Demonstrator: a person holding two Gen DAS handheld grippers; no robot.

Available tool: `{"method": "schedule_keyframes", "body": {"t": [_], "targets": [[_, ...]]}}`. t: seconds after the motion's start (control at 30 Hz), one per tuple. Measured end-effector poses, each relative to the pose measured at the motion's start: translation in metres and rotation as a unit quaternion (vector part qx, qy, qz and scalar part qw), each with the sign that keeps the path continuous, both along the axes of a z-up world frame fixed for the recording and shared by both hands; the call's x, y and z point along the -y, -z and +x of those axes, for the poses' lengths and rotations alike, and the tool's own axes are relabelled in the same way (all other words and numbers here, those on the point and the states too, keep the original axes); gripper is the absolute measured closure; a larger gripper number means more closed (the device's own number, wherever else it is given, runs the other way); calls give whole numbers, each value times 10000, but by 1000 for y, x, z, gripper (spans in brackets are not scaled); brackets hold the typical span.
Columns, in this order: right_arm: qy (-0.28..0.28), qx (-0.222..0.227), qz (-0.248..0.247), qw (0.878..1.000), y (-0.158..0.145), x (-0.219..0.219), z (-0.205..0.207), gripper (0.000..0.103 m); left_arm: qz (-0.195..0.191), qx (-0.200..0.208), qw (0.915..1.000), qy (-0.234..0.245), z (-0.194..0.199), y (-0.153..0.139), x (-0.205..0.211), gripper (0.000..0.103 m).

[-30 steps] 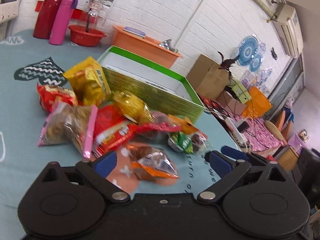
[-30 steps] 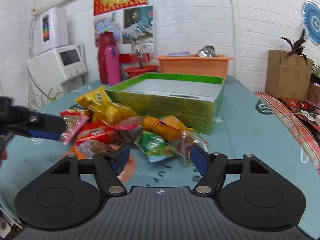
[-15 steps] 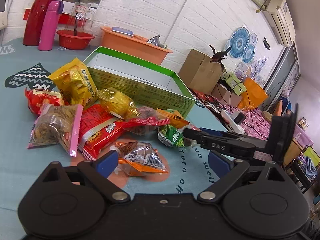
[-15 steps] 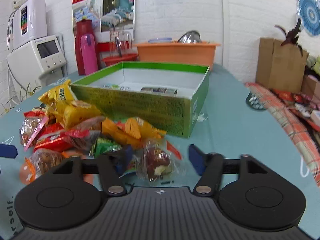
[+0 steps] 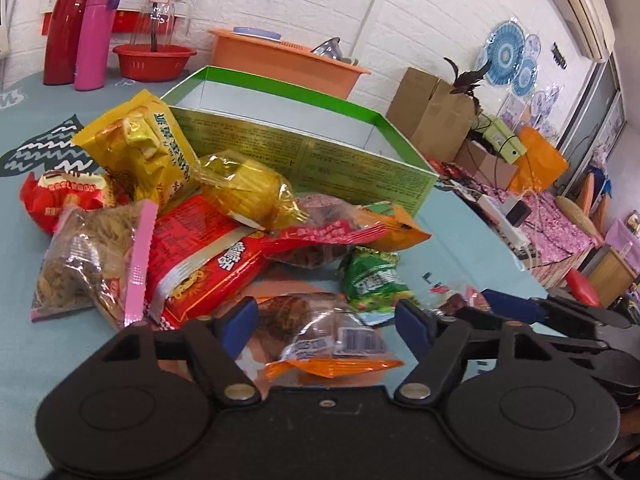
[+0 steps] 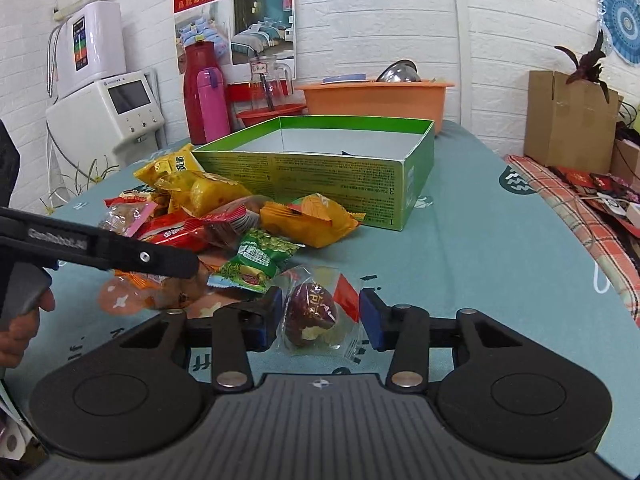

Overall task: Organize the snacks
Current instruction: 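Move the left tool to an orange-wrapped bag while the right tool approaches a round brown candy, then grasp the orange-labelled clear bag with the left tool while the right tool grasps the brown candy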

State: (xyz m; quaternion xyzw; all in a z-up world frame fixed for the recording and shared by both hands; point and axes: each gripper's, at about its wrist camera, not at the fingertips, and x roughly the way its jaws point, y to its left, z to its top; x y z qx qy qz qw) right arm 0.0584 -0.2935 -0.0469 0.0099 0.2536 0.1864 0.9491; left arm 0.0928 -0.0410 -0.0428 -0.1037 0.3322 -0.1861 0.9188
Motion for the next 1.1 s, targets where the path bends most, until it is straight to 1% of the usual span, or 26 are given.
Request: {"method": "schedule_keyframes", "body": {"t": [0.07,0.13,0.2,0.23,0.37,0.53,0.63,0.73,0.8,0.83,0.87,0.9,0.97,1.0,1.1], "targets": [[54,-18,9,10000,1,-1,5,21,-39,-81,9999,-59,3,3,-3,0],[130,-4,-19,9999,2,-1,7,10,-79,-131,9999,-66,4,5,-4,0],[190,18,-55,9998,3,-1,9,3,-62,-110,9999,-69,4,5,-3,0],[192,9,-44,9998,3,-1,10,2,-67,-112,9999,-61,5,5,-2,0],[219,-50,20,9997,3,2,9,0,-96,-138,9999,19,4,4,2,0],[38,-171,260,9995,2,1,9,0,-57,-103,9999,46,6,4,3,0],[-77,-199,191,9996,4,-4,8,0,-54,-81,9999,75,5,5,2,0],[-2,-283,109,9995,8,-6,9,0,10,5,10000,96,4,7,5,0],[37,-328,143,9994,11,-4,11,0,132,80,9999,76,3,7,8,0],[64,-345,152,9993,11,-4,12,16,183,95,9997,88,3,8,9,9],[46,-376,168,9991,12,-3,13,16,179,80,9997,113,3,8,9,21],[23,-352,180,9992,13,-3,12,20,157,52,9998,116,3,8,9,31],[-6,-292,93,9995,12,-4,11,23,90,55,9999,110,-1,6,6,38],[9,-276,55,9996,10,-5,10,25,64,66,9999,87,-3,4,5,39],[-54,-96,144,9998,-1,-2,3,25,-39,144,9998,140,-13,-7,-2,39]]}}
